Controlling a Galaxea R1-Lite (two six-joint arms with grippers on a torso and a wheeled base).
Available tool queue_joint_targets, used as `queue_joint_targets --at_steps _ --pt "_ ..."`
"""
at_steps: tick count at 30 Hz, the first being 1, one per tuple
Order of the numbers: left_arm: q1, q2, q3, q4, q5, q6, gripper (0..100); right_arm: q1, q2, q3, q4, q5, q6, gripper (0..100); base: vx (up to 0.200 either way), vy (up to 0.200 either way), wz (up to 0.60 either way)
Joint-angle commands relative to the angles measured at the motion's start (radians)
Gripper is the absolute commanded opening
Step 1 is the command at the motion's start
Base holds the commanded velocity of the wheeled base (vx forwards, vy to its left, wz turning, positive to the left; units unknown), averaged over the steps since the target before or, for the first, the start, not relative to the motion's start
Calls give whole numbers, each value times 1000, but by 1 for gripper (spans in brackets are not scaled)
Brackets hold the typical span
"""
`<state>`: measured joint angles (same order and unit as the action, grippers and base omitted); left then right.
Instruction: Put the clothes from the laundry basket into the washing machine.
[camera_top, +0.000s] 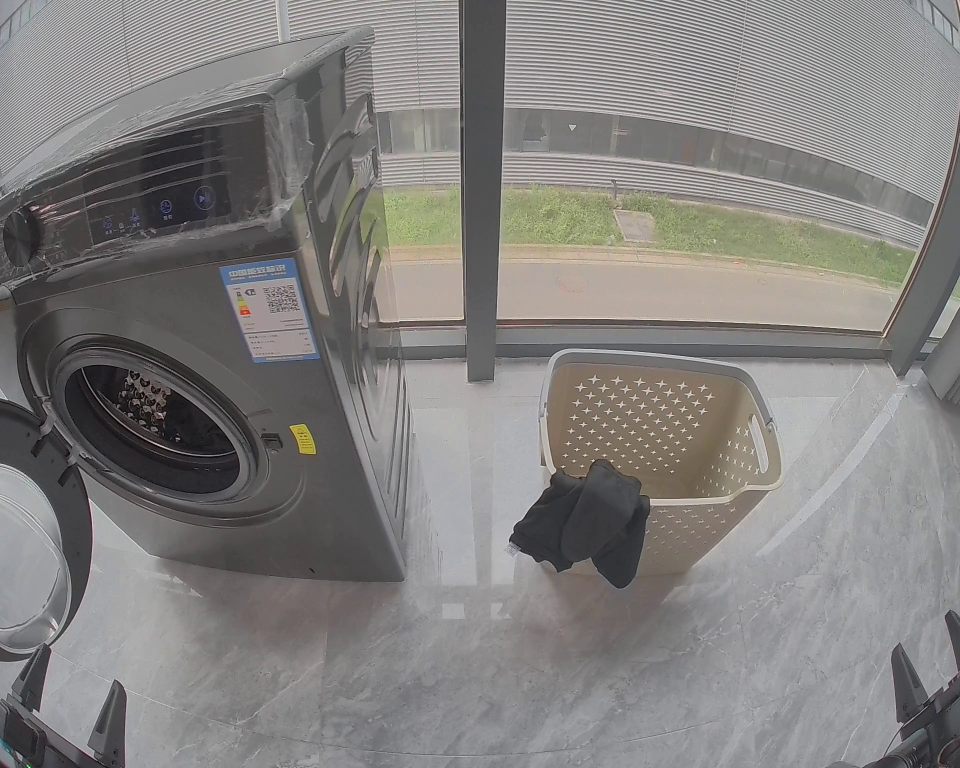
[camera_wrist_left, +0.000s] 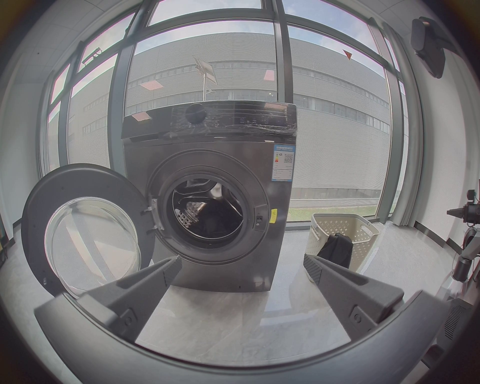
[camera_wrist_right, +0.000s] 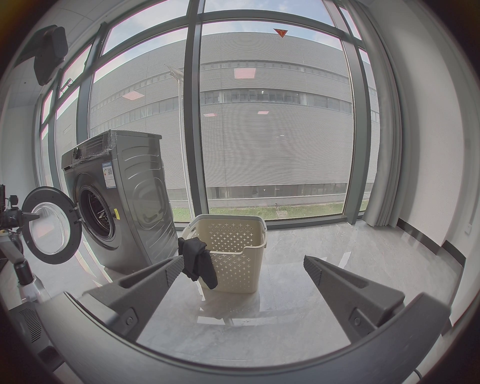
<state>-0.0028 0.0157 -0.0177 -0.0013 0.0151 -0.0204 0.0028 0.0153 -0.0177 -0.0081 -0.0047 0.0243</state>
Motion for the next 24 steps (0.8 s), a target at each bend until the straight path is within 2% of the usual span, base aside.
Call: queue_joint_targets --at_steps 1,11,14,18,24 --pt "0 -16 16 0 0 0 100 0 -15 18 -1 0 0 100 0 0 0" --pt "0 -16 15 0 0 0 100 0 -15 18 0 0 0 100 0 0 0" --pt "0 -16 15 -2 0 10 100 0 -15 18 0 0 0 100 0 0 0" --pt "0 -16 16 0 0 0 100 0 -15 18 0 0 0 100 0 0 0" --pt "0 -16 16 -2 -7 14 100 0 -15 18 -1 0 0 100 0 0 0"
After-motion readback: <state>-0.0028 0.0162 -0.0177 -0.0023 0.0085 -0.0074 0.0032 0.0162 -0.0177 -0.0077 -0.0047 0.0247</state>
